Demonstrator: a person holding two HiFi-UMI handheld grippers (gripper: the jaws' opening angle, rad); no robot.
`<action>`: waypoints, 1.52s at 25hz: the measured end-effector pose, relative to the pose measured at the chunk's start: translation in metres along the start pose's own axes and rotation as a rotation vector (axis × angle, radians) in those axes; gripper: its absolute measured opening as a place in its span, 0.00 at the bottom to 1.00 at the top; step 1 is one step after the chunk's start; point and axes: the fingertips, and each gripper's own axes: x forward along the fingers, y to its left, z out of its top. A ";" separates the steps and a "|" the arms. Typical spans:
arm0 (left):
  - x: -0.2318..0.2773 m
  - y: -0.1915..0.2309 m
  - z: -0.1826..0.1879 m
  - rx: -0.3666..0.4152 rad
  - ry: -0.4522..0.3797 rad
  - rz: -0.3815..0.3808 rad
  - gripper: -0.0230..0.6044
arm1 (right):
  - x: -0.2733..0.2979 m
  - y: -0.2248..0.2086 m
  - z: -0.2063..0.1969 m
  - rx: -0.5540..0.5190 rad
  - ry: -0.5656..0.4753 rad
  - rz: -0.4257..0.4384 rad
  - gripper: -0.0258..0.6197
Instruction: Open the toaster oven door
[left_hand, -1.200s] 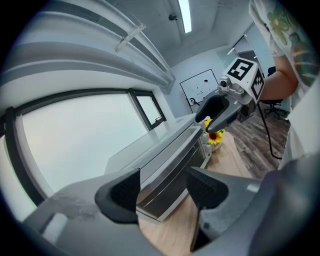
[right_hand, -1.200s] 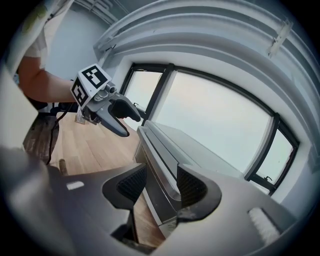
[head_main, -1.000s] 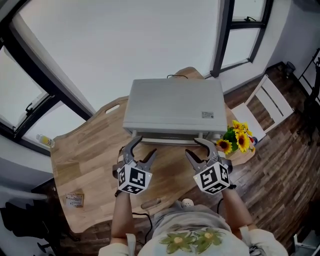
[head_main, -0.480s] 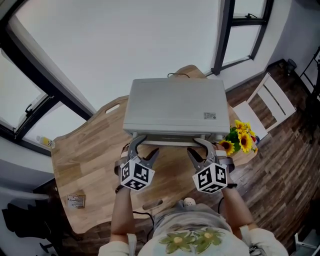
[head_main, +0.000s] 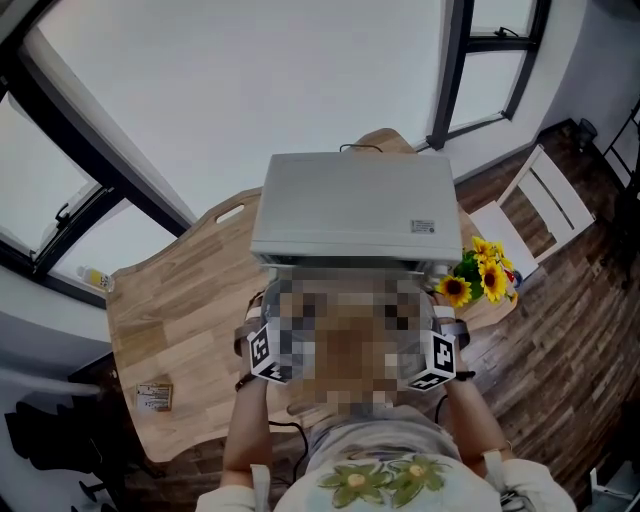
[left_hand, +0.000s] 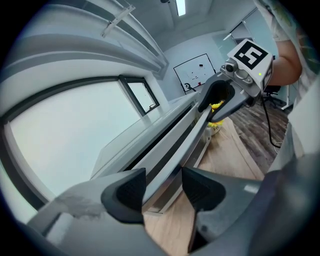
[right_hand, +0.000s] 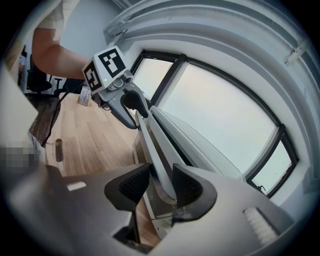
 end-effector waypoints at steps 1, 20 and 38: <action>-0.001 -0.001 -0.001 -0.002 0.002 0.001 0.41 | -0.001 0.001 0.000 0.002 -0.002 -0.001 0.26; -0.018 -0.025 -0.018 -0.028 0.027 0.041 0.41 | -0.028 0.022 0.001 0.031 -0.015 0.047 0.27; -0.030 -0.049 -0.035 -0.083 0.032 0.034 0.41 | -0.017 0.027 -0.001 -0.139 0.083 0.061 0.25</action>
